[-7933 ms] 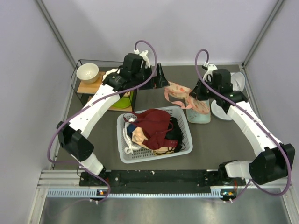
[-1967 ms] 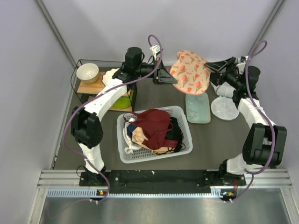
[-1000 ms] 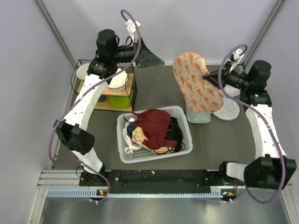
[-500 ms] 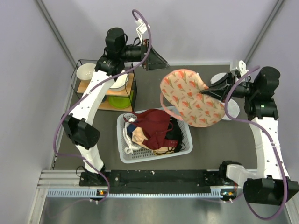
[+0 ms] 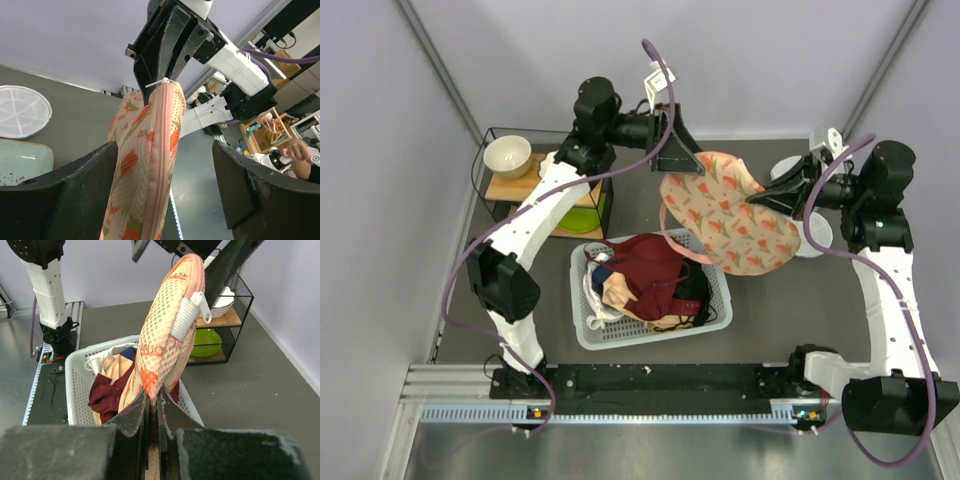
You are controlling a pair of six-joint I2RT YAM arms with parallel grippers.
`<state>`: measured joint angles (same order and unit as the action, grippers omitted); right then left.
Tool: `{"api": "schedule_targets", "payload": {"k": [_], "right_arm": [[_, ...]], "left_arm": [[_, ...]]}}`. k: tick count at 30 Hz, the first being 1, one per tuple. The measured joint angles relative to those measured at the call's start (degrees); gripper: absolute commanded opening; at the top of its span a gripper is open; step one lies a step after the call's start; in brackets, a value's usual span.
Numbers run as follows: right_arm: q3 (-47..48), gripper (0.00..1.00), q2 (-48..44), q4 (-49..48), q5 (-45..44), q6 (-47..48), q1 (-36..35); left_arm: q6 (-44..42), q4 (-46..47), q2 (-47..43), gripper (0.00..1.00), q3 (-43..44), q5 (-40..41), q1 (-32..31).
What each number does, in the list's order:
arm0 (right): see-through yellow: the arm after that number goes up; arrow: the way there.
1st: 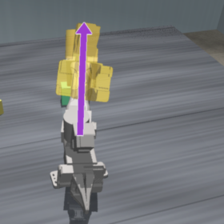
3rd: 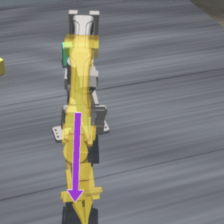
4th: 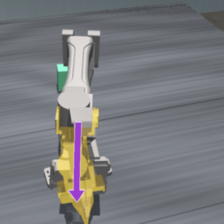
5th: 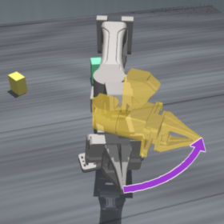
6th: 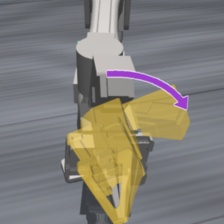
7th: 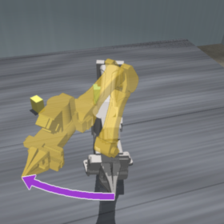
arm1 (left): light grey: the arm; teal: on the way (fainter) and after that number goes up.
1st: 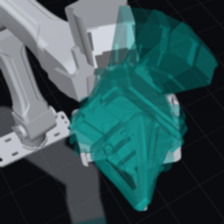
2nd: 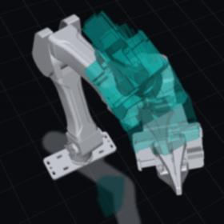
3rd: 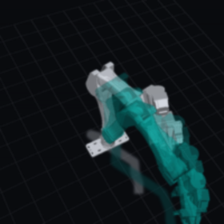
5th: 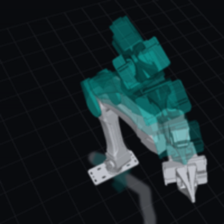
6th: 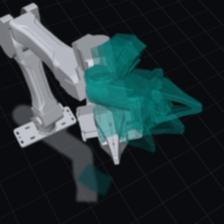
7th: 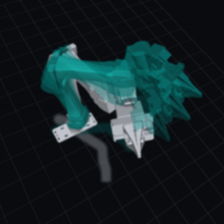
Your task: Unzip the laundry bag and remove the bra
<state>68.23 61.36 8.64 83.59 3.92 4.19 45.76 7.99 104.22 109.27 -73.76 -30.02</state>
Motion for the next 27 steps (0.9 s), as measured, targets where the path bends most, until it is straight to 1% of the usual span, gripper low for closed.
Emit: {"api": "schedule_targets", "payload": {"k": [1,2,3,4,6,7,8,10,11,14,15,17,19,23,25,27], "right_arm": [[0.00,0.00,0.22,0.02,-0.11,-0.09,-0.07],[0.00,0.00,0.33,0.02,-0.26,-0.13,-0.11],[-0.02,0.00,0.44,0.13,-0.35,-0.17,-0.24],[-0.04,0.05,0.44,0.31,-0.37,-0.33,-0.28],[-0.42,0.40,0.20,0.42,-0.39,-0.85,-0.28],[-0.68,0.44,0.07,0.28,-0.92,-1.31,-0.44],[-1.14,0.51,-0.24,0.17,-1.62,-1.81,-0.70],[-2.23,0.66,-0.96,-0.07,-2.82,-2.56,-0.92],[-2.99,0.77,-1.55,-0.11,-3.54,-2.71,-1.01],[-5.35,0.85,-4.28,-0.09,-6.27,-3.10,-1.20],[-6.08,0.86,-5.53,0.00,-7.52,-3.08,-1.20],[-6.73,0.85,-7.74,0.11,-9.90,-4.11,-1.36],[-6.62,0.84,-8.52,-0.90,-12.22,-6.69,-1.44],[-6.08,0.83,-6.97,-5.90,-15.15,-18.40,-1.46],[-6.34,0.85,-5.29,-8.96,-16.06,-24.44,-1.46],[-7.65,0.86,-4.79,-11.45,-17.22,-28.39,-1.44]], "left_arm": [[-0.07,-0.15,0.33,0.17,0.02,0.09,-0.46],[0.17,-0.61,0.63,0.00,0.02,0.20,-0.83],[0.20,-0.63,0.96,0.00,0.00,0.35,-1.11],[-0.04,-0.46,1.20,0.00,0.00,0.76,-1.27],[-0.70,-0.57,1.55,0.00,-0.02,1.90,-1.18],[-0.70,-0.63,1.77,0.00,-0.02,2.29,-0.98],[-0.68,-0.68,1.95,0.00,-0.09,2.71,-0.87],[-0.72,-0.70,2.05,0.00,-0.22,2.78,-0.87],[-0.74,-0.72,2.05,0.00,-0.26,2.82,-0.90],[-1.27,-0.44,2.05,0.00,-0.57,2.82,-1.01],[-2.19,-0.15,2.03,0.00,-1.01,2.93,-1.05],[-3.26,0.37,1.97,0.00,-1.81,3.37,-1.09],[-6.16,0.72,1.01,0.00,-4.26,4.74,-1.09],[-15.39,0.46,-2.40,0.00,-9.70,8.44,-1.11],[-20.20,0.90,-4.72,0.00,-12.26,10.23,-1.16],[-24.17,1.49,-6.97,0.00,-14.29,11.32,-1.16]]}}
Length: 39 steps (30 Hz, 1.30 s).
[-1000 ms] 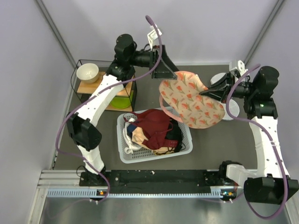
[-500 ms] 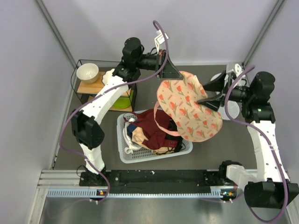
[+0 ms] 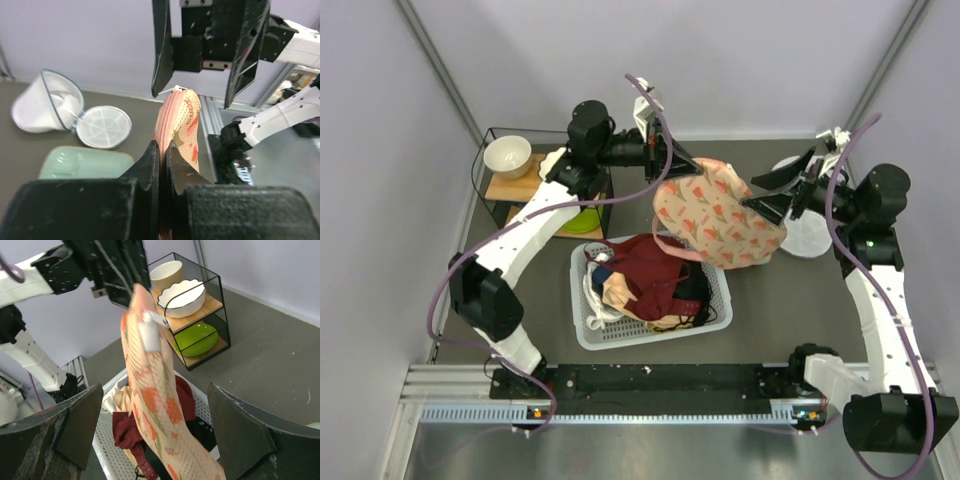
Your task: Unzip the laundry bag and remove the bra
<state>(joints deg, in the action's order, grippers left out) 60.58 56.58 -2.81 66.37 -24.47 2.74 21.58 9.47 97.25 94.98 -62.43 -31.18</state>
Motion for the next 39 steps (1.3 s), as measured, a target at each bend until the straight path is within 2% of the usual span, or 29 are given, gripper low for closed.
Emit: {"api": "schedule_targets", "payload": {"k": [3,8,9,11,12,13,15,16,17,18,19,20,22,24,30,36,39], "right_arm": [[-4.44,0.87,-1.66,-4.50,-3.06,-3.56,0.00],[-5.75,0.86,-2.34,-11.21,-4.26,-6.45,-0.50],[-5.73,0.84,-2.32,-12.33,-4.37,-6.64,-0.94],[-5.42,0.75,-2.05,-13.46,-4.57,-6.29,-2.67],[-4.70,0.69,-1.49,-13.38,-4.74,-5.90,-4.22],[-4.09,0.51,-0.92,-13.35,-4.79,-5.33,-5.33],[-2.58,0.26,0.44,-13.33,-4.72,-4.24,-7.76],[-2.12,0.03,1.01,-13.42,-4.76,-3.93,-8.46],[-1.99,0.00,1.33,-13.27,-5.05,-3.54,-8.83],[-2.01,0.00,1.49,-13.14,-5.64,-2.93,-8.90],[-2.03,0.00,1.64,-12.72,-6.58,-2.54,-8.83],[-2.05,0.00,1.68,-12.15,-7.21,-2.05,-8.85],[-2.05,0.00,1.55,-10.64,-8.11,0.57,-9.01],[-1.90,0.00,1.16,-6.78,-9.25,4.81,-9.27],[1.84,0.00,0.11,11.21,-18.53,25.99,-14.16],[2.71,0.00,-2.45,21.09,-27.12,40.17,-17.62],[4.35,0.00,-2.58,24.17,-29.77,44.65,-18.01]], "left_arm": [[-5.49,0.66,-2.69,0.00,-0.94,1.22,-0.31],[-12.96,0.33,-4.63,0.00,-0.20,1.90,-1.84],[-14.23,-0.15,-4.63,0.00,0.17,1.97,-2.14],[-16.13,-1.29,-4.63,0.00,0.63,2.14,-2.71],[-16.94,-1.77,-4.63,0.00,0.79,2.19,-2.93],[-17.40,-2.12,-4.61,0.00,0.92,2.34,-3.06],[-18.23,-2.89,-4.50,0.00,1.27,2.64,-3.28],[-18.47,-3.15,-4.42,0.00,1.49,2.95,-3.34],[-18.60,-3.34,-4.37,0.00,1.60,2.97,-3.39],[-18.67,-3.54,-4.37,0.03,1.60,2.93,-3.39],[-18.67,-3.67,-4.39,0.30,1.60,3.08,-3.41],[-18.53,-3.96,-4.39,0.74,1.60,3.50,-3.41],[-18.12,-4.59,-4.39,0.99,1.62,4.94,-3.41],[-16.98,-7.32,-4.39,0.99,2.49,6.40,-3.28],[-11.72,-14.97,-4.68,0.99,7.30,9.16,-2.49],[-0.94,-17.40,-4.09,0.99,14.01,10.88,-2.58],[1.55,-18.14,-2.80,0.99,16.83,11.28,-4.07]]}}
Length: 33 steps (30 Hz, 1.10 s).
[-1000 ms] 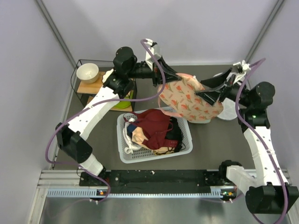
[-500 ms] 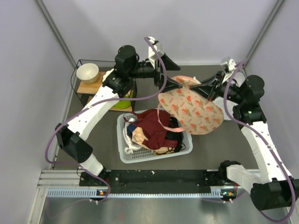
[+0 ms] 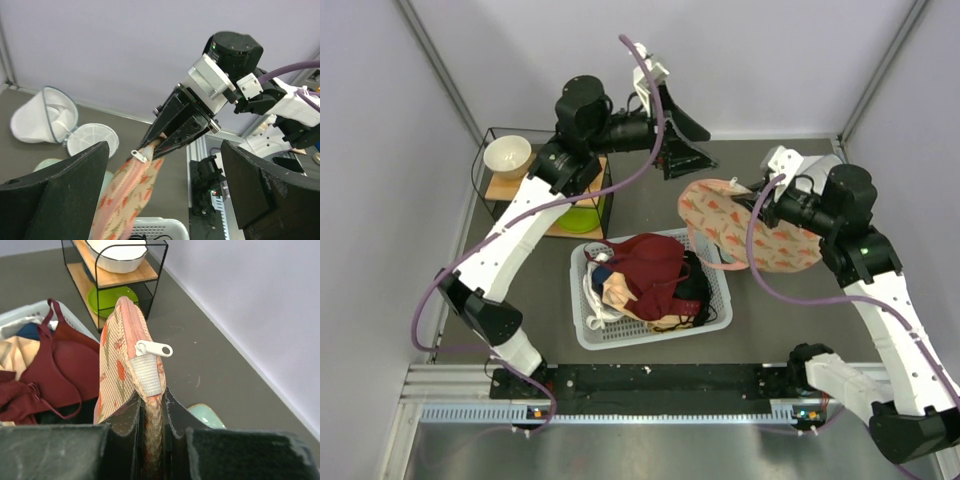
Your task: Unzip the laundry bag and remove the bra
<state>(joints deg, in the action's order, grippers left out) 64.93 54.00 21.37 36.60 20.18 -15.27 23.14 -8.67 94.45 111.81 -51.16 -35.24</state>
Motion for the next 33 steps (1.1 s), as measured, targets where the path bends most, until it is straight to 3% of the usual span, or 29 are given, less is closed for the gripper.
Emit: {"api": "schedule_targets", "payload": {"k": [2,6,11,15,24,30,33], "right_arm": [[0.94,0.00,-0.02,1.33,-0.74,2.32,-0.02],[1.86,0.00,-0.37,2.80,-0.33,4.79,-0.02],[1.86,0.00,-0.94,3.82,1.05,5.42,-0.02],[1.86,0.00,-0.96,4.11,2.16,5.42,-0.02],[1.86,0.00,-0.66,4.22,2.51,5.77,-0.07],[1.86,0.00,-0.09,4.70,2.40,5.81,-0.07],[1.86,0.00,-0.09,4.83,2.27,5.81,-0.07]], "left_arm": [[0.17,-1.09,0.74,0.99,0.44,0.70,-1.73],[1.16,-3.48,4.22,0.79,1.51,1.33,-4.33],[6.47,-5.53,9.94,0.75,2.78,3.72,-4.98],[9.84,-6.84,12.33,0.66,2.78,5.07,-5.55],[16.61,-1.42,12.52,0.45,1.68,-1.31,-6.29],[19.69,1.86,12.52,0.41,0.76,-4.83,-6.27],[20.24,2.62,12.52,0.48,0.26,-5.66,-6.27]]}}
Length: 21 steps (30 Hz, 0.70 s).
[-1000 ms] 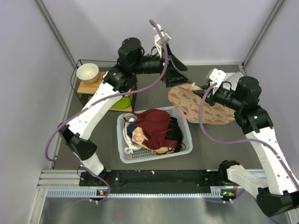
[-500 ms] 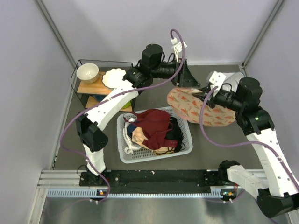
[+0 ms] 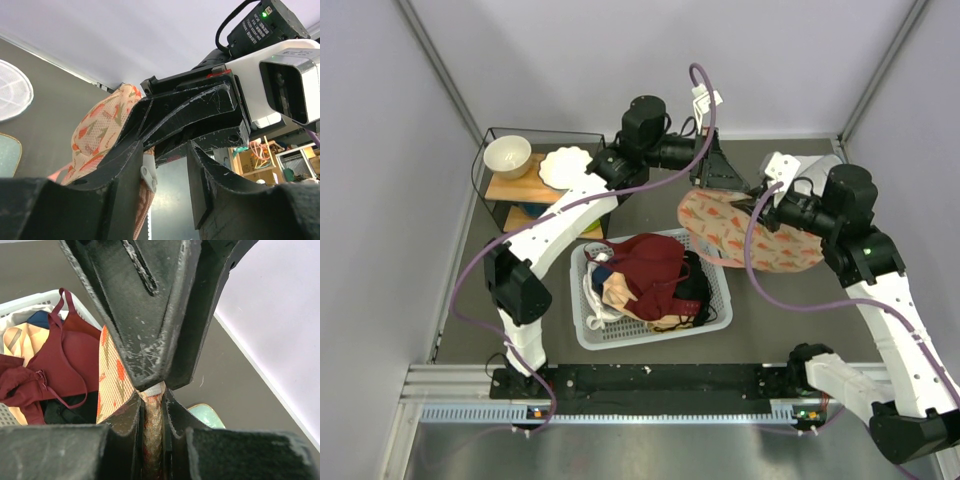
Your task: Unzip the laundry bag and remove the bra
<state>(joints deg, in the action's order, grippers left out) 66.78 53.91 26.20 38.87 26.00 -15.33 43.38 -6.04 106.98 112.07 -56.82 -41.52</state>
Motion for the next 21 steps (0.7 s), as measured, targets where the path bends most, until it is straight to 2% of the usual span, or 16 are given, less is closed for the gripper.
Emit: {"api": "schedule_targets", "payload": {"k": [2,4,7,11,12,15,21], "right_arm": [[0.00,0.00,0.00,0.13,-0.11,0.02,0.00],[0.00,0.00,0.07,0.22,-0.22,0.02,0.00],[0.00,0.00,0.11,0.20,-0.22,0.02,-0.04],[0.00,0.00,0.11,0.22,-0.24,-0.02,-0.04],[0.00,0.00,0.11,0.24,-0.24,-0.02,-0.04],[0.00,0.00,0.11,0.26,-0.26,-0.02,-0.04],[0.00,0.00,0.28,0.70,-0.50,-0.04,-0.17]], "left_arm": [[-0.07,0.00,0.00,0.47,-0.20,-0.37,0.02],[-0.42,-0.13,0.00,0.37,-0.22,-0.39,0.02],[-1.09,-0.50,0.00,0.30,-0.24,-0.37,0.17],[-1.51,-0.81,0.00,0.25,-0.50,-0.39,0.50],[-1.53,-0.87,0.00,0.22,-0.57,-0.42,0.57],[-1.46,-0.94,-0.02,0.00,-0.94,-0.46,0.76],[-1.42,-0.26,-0.98,0.00,-3.15,-0.26,1.36]]}}
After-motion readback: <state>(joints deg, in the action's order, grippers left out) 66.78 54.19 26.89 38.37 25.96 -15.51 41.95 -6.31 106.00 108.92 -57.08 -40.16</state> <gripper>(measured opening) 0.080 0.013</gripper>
